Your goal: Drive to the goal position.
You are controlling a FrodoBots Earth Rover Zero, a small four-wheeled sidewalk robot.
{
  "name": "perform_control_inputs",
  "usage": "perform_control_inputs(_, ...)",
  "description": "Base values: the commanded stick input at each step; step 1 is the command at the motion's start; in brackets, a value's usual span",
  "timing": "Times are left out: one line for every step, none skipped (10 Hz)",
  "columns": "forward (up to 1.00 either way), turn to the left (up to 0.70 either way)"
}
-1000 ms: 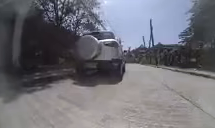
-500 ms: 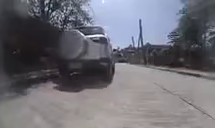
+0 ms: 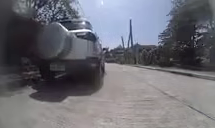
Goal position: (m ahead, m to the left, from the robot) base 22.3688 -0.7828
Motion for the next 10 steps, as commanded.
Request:
perform_control_inputs(0.85,0.00)
perform_control_inputs(0.85,0.00)
perform_control_inputs(0.85,0.00)
perform_control_inputs(0.85,-0.08)
perform_control_inputs(0.85,-0.34)
perform_control_inputs(0.85,-0.34)
perform_control_inputs(0.85,-0.34)
perform_control_inputs(0.85,-0.34)
perform_control_inputs(0.85,-0.34)
perform_control_inputs(0.85,-0.34)
